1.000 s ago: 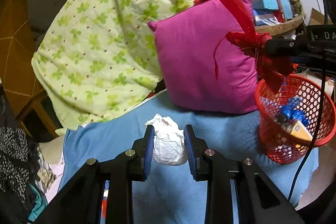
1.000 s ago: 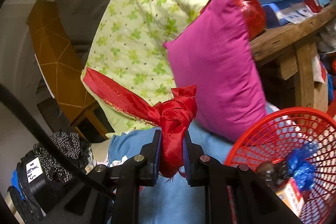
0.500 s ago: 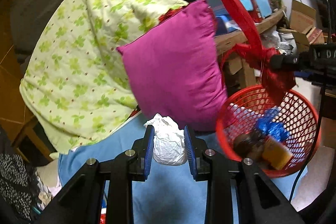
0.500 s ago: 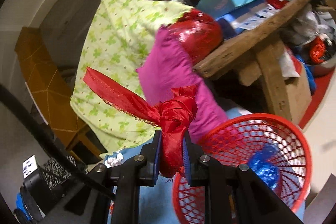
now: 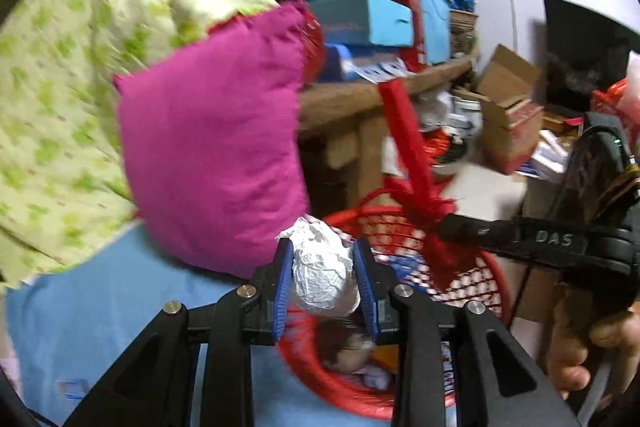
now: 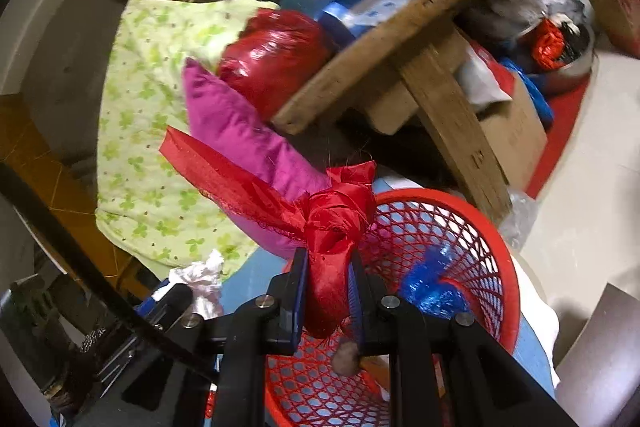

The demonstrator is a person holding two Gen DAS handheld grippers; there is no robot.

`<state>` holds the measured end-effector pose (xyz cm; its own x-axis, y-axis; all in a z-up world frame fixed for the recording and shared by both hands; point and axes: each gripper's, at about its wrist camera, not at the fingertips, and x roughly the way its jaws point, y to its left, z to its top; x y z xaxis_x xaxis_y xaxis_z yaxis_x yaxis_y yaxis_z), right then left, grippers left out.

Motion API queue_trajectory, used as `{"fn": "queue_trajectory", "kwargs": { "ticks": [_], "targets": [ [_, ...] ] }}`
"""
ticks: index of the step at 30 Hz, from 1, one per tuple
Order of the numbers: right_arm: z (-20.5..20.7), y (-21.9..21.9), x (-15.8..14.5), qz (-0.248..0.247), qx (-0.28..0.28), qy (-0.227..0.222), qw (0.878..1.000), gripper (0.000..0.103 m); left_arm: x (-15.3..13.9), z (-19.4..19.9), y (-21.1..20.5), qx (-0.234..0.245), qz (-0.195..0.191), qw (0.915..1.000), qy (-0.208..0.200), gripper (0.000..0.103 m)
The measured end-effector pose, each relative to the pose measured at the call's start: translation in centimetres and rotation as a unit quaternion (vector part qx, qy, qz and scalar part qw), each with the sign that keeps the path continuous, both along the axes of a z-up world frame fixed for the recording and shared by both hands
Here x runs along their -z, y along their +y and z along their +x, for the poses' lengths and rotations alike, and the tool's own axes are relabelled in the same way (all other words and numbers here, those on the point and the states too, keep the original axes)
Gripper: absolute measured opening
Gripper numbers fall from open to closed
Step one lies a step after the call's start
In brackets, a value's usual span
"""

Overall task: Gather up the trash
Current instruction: 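Open both tools to drop the red bag and tissue into the basket, then move both tools back over the blue cloth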

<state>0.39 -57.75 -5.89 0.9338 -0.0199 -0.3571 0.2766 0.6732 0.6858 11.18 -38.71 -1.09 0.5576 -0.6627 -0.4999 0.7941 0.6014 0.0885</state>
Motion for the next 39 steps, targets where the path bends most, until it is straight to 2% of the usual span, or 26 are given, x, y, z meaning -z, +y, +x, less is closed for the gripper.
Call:
{"fn": "queue_trajectory", "kwargs": {
  "ticks": [2,4,6,9,10,11,16,19,22,25,28,29,30,31,33,36,39],
  "targets": [
    [0.3,-0.4,0.7,0.017,0.000,0.015,1.000,0.023,1.0,0.5,-0.6,0.002,0.007,0.9997,0.025,0.036],
    [0.7,-0.7,1.4,0.040,-0.006,0.026,0.999,0.023,1.7,0.9,-0.7,0.002,0.008,0.9991,0.041,0.043],
    [1.1,-1.0,1.9,0.053,-0.009,0.034,0.998,0.026,2.3,1.3,-0.2,-0.007,0.003,0.9983,0.057,0.060],
    [1.3,-0.9,2.2,0.059,-0.008,0.038,0.998,0.043,2.5,1.8,1.0,-0.015,-0.008,0.9975,0.068,0.062],
    [1.3,-0.8,2.2,0.058,-0.005,0.035,0.998,0.062,2.4,2.1,1.4,-0.017,-0.011,0.9973,0.070,0.062],
    [1.3,-0.7,2.0,0.057,-0.004,0.029,0.998,0.068,2.4,2.3,2.0,-0.021,-0.014,0.9972,0.071,0.063],
    [0.8,1.5,-0.3,0.004,0.013,-0.025,1.000,0.068,2.2,3.2,7.0,-0.054,-0.029,0.9961,0.065,0.064],
    [1.0,3.7,-1.9,-0.040,0.010,-0.059,0.997,0.068,2.5,3.8,11.8,-0.097,-0.033,0.9932,0.055,0.066],
    [1.6,7.2,-3.5,-0.085,-0.009,-0.093,0.992,0.068,2.9,4.8,18.0,-0.156,-0.039,0.9860,0.045,0.066],
    [2.8,11.1,-4.5,-0.122,-0.044,-0.116,0.985,0.068,3.5,5.6,24.7,-0.226,-0.042,0.9728,0.029,0.066],
    [5.0,15.1,-4.7,-0.139,-0.090,-0.115,0.979,0.068,4.2,6.5,32.2,-0.314,-0.048,0.9482,0.009,0.067],
    [6.0,16.5,-4.6,-0.140,-0.108,-0.109,0.978,0.068,4.4,6.7,33.8,-0.330,-0.051,0.9426,0.009,0.067],
    [7.1,18.1,-4.4,-0.140,-0.128,-0.100,0.977,0.068,4.8,7.1,36.6,-0.359,-0.060,0.9313,0.014,0.067],
    [8.2,19.7,-4.1,-0.139,-0.148,-0.090,0.975,0.068,4.9,7.3,37.8,-0.372,-0.064,0.9257,0.018,0.067],
    [9.8,22.4,-3.4,-0.142,-0.178,-0.074,0.971,0.068,5.6,8.0,41.8,-0.414,-0.079,0.9063,0.031,0.067],
    [12.4,27.1,-2.3,-0.151,-0.229,-0.047,0.961,0.068,6.5,8.6,45.1,-0.445,-0.085,0.8907,0.042,0.068],
    [14.8,30.8,-0.4,-0.156,-0.273,-0.014,0.949,0.068,7.6,9.3,47.1,-0.461,-0.077,0.8819,0.058,0.068]
  ]
}}
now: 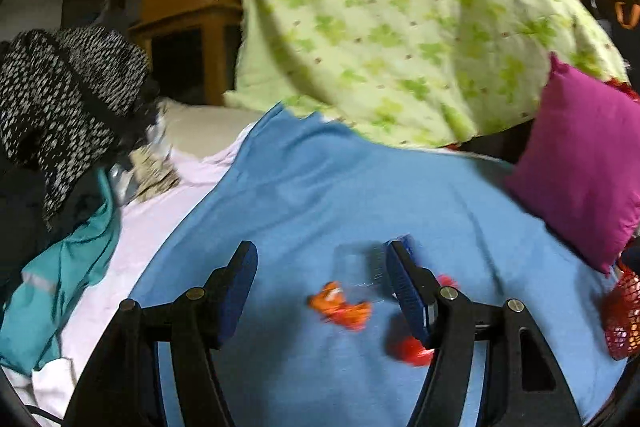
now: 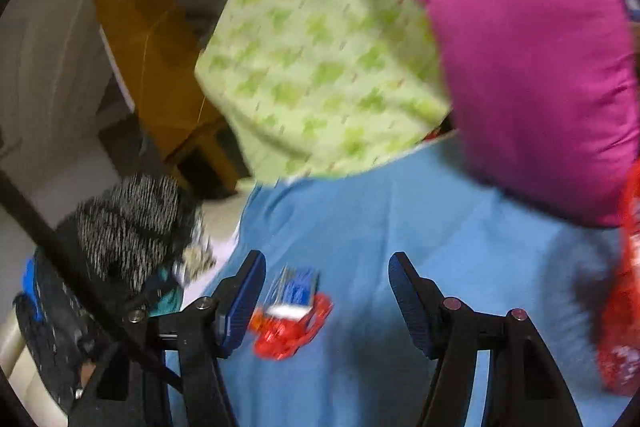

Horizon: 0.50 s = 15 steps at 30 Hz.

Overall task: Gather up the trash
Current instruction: 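Move both tools back over the blue cloth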

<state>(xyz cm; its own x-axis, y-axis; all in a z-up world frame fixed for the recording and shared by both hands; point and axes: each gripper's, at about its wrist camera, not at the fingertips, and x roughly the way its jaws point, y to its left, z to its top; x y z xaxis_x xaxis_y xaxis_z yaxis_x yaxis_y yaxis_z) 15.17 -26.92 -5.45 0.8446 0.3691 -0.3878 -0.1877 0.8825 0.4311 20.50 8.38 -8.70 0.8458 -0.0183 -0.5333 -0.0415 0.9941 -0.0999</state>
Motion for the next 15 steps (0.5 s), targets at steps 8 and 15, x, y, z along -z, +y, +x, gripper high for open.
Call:
{"fn": "queue_trajectory", "kwargs": {
  "ticks": [8,15],
  "targets": [
    [5.8,7.1,5.5,0.008,-0.082,0.115,0.990,0.068,3.4,1.9,5.1,-0.032,-0.028,0.9971,0.062,0.068],
    [9.8,11.8,10.1,0.022,-0.103,0.198,0.975,0.067,4.6,2.8,6.3,-0.024,-0.045,0.9950,0.085,0.068]
  ]
}}
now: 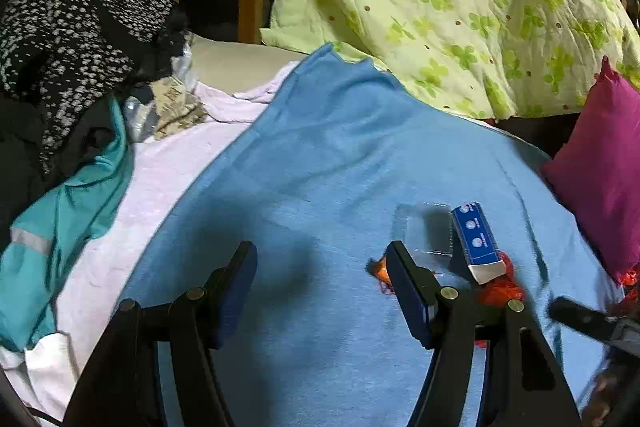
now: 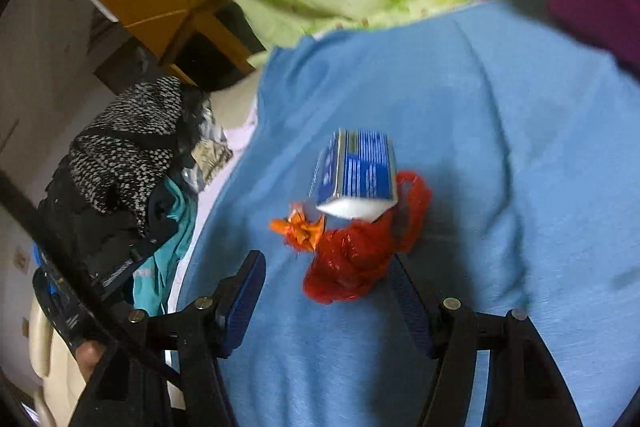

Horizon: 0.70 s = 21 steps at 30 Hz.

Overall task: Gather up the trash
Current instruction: 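Move both tools back over the blue cloth, then grasp the red mesh bag with the right tool while the left tool reaches the clear container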

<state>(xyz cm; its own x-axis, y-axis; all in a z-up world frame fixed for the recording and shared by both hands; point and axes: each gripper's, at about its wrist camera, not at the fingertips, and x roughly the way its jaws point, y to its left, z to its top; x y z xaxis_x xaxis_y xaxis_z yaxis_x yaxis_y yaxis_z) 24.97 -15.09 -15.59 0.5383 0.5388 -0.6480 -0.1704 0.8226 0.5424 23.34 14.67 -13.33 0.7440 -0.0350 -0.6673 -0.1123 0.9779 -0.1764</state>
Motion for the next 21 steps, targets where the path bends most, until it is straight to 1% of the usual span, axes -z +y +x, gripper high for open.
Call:
{"fn": "queue_trajectory", "kwargs": {
  "ticks": [3,6,8,11,14,17,21],
  "targets": [
    [1.3,1.3,1.4,-0.013,0.009,0.023,1.000,0.067,0.4,0.7,-1.0,0.016,0.008,0.9998,0.003,0.068],
    [2.4,2.1,2.5,-0.027,0.012,0.033,0.999,0.065,0.8,1.2,-2.1,0.040,0.015,0.9991,0.002,0.068],
    [3.0,2.9,3.3,-0.038,0.009,0.042,0.998,0.049,1.1,1.6,-3.0,0.058,0.021,0.9981,0.001,0.068],
    [3.2,3.7,4.0,-0.057,-0.001,0.042,0.997,0.047,1.9,2.3,-4.3,0.084,0.029,0.9961,0.006,0.068],
    [2.9,3.4,3.7,-0.057,-0.004,0.035,0.998,0.042,2.7,3.1,-5.4,0.103,0.024,0.9941,0.021,0.068],
    [2.1,2.4,2.7,-0.067,0.001,0.020,0.998,0.041,3.6,4.0,-6.9,0.119,0.041,0.9915,0.034,0.068],
    [1.2,-0.2,1.5,-0.059,0.014,0.010,0.998,0.041,4.2,5.0,-8.3,0.136,0.042,0.9887,0.045,0.068]
  ]
}}
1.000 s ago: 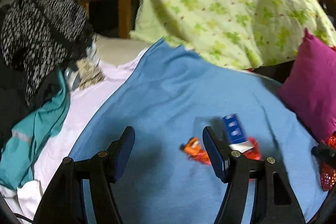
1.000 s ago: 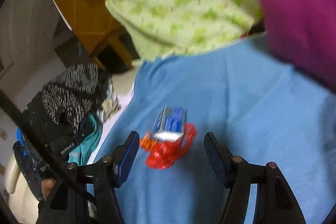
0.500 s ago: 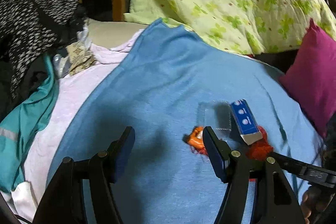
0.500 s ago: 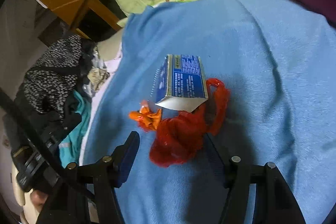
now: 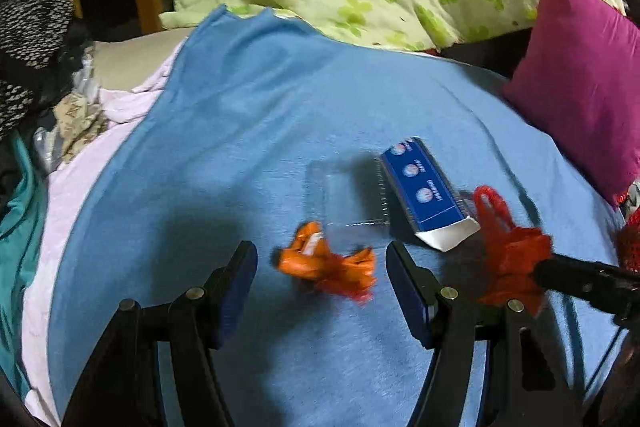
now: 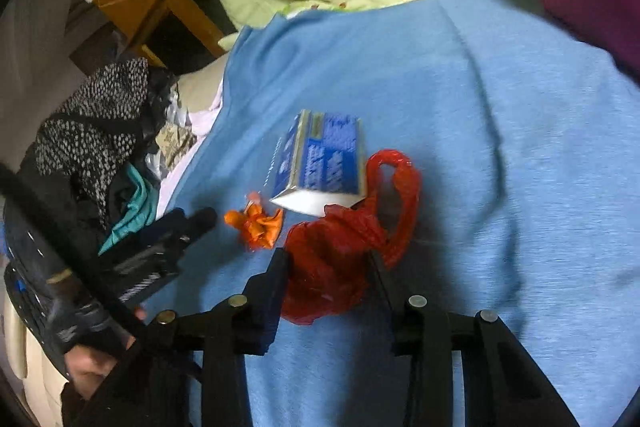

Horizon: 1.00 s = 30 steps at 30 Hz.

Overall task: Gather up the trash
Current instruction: 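Grasp the red mesh bag with the right tool while the left tool reaches the clear container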

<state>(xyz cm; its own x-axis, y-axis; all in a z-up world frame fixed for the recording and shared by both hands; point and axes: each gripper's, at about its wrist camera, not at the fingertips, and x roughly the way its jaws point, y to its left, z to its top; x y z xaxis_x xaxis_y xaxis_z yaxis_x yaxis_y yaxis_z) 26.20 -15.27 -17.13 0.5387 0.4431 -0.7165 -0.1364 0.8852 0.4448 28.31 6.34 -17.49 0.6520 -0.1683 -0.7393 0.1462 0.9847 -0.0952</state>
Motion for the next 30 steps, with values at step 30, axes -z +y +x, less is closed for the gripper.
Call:
{"fn": "queue_trajectory", "kwargs": {
  "ticks": [30],
  "targets": [
    [-4.6,-6.4,-4.3,0.015,0.032,-0.058,0.998,0.041,-0.3,4.6,-3.5,-0.009,0.024,0.9997,-0.001,0.044]
  ]
}}
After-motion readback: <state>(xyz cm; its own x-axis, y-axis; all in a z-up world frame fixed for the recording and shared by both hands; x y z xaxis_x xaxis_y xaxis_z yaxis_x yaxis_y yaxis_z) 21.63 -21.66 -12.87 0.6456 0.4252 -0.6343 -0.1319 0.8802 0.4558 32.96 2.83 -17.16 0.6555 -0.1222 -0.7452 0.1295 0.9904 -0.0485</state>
